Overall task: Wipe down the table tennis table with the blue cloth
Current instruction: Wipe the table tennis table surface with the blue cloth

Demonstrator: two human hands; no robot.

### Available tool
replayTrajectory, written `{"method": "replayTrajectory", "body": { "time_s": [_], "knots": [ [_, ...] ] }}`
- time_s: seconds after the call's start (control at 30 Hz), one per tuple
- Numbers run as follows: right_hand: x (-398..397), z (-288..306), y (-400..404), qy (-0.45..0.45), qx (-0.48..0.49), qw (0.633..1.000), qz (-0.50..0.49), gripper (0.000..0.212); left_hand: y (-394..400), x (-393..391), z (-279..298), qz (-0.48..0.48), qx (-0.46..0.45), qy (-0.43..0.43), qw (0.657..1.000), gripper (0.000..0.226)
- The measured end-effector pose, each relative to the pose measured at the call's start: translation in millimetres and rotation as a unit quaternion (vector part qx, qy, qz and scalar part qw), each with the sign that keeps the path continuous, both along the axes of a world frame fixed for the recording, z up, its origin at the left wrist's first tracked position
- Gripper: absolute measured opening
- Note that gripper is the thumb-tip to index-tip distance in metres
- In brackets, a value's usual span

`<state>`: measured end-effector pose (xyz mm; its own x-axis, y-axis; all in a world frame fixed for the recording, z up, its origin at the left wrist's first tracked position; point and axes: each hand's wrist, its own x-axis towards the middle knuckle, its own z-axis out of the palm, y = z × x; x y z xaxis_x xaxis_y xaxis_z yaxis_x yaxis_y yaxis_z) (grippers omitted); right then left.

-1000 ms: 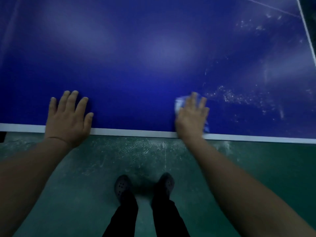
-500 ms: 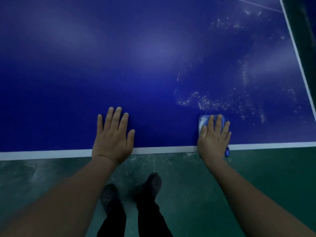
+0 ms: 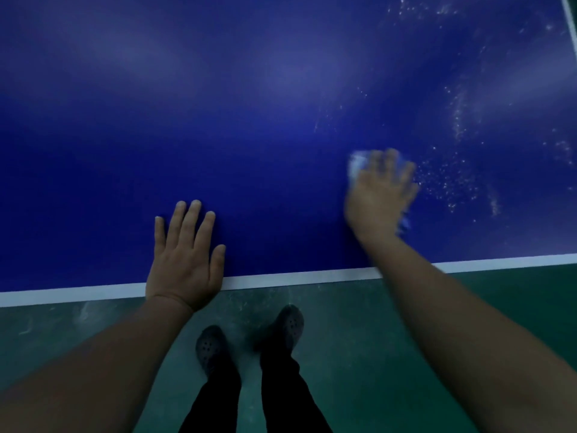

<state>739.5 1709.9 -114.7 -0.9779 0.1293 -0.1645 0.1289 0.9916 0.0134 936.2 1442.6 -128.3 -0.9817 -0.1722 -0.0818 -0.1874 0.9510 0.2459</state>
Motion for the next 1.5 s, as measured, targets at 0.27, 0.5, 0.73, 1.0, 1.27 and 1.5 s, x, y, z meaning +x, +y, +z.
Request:
{"method": "replayTrajectory", "body": {
  "time_s": [0.27, 0.5, 0.73, 1.0, 1.27, 1.5],
  "knots": [
    [35, 5, 37, 0.02, -0.029, 0.981, -0.189, 0.06, 0, 0, 2, 0.0, -0.004, -0.013, 1.0, 0.066],
    [76, 3, -10, -0.041, -0.042, 0.985, 0.164, 0.054, 0, 0, 3, 0.004, 0.001, -0.015, 1.0, 0.068],
    [38, 12, 141, -0.028, -0.023, 0.994, -0.103, 0.056, 1, -1, 3, -0.002, -0.003, -0.019, 1.0, 0.069],
    [62, 8, -8, -0.038, -0.042, 0.976, 0.21, 0.059, 2, -1, 4, -0.006, -0.022, -0.039, 0.999, 0.072],
    [6, -6, -33, -0.019, -0.042, 0.881, 0.47, 0.053, 3, -11, 10, 0.037, 0.052, 0.018, 0.998, 0.059],
    [-123, -7, -51, -0.012, -0.039, 0.833, 0.552, 0.051, 12, -148, 16, 0.067, 0.061, 0.044, 0.995, 0.059]
  ]
}}
